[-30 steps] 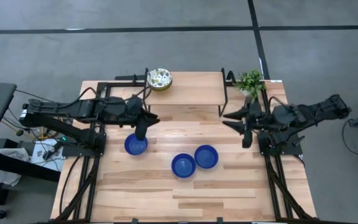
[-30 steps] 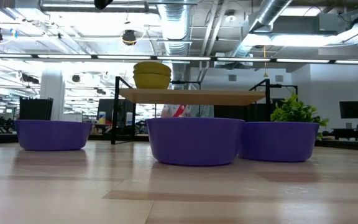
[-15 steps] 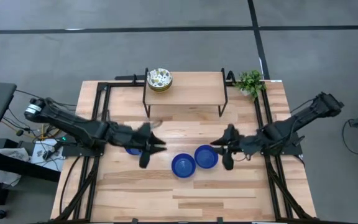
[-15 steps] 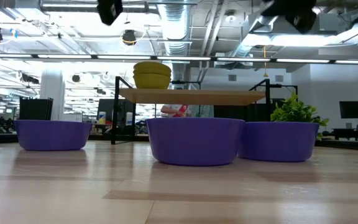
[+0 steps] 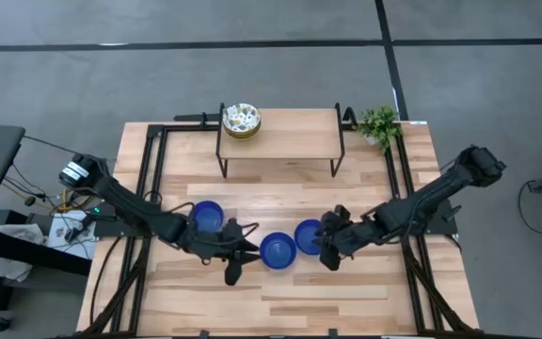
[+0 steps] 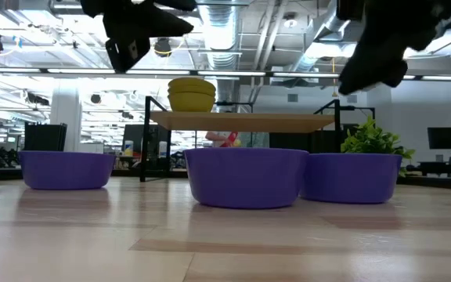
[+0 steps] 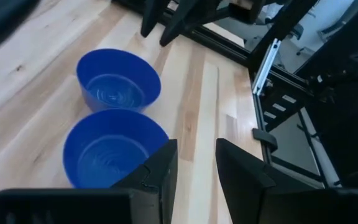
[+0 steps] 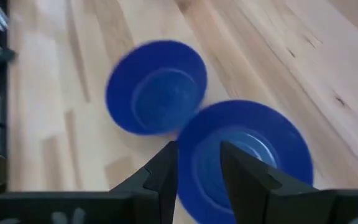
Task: Pick & Place Mini bowls
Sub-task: Put the right blue bowl on the shelf
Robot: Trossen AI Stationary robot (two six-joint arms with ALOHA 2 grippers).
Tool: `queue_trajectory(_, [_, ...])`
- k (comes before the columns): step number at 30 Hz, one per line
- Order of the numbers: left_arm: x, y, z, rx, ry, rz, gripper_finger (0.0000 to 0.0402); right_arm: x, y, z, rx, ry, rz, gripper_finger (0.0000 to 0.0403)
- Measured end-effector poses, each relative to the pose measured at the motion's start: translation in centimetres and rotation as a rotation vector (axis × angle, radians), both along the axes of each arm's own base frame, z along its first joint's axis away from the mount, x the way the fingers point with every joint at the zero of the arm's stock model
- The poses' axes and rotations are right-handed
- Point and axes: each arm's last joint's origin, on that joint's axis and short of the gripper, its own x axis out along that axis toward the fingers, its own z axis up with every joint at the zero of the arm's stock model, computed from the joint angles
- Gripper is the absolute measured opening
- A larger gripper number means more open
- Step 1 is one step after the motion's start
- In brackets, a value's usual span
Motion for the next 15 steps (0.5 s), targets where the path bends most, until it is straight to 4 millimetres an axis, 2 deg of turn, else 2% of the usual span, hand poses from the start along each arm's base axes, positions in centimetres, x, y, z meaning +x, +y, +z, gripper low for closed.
queue_trajectory(7, [0.7,-0.4,-0.2,-0.021,-0.043,0.013,0.0108,0.0,-2.0,-1.5,-0.107,0.160,-0.036,0.0108])
queue_trajectory(15, [0.5,-0.3,0.2,0.002,-0.061,-0.005,0.0108,0.3,-4.0,-1.8,-0.226,0.259,0.128,0.0108])
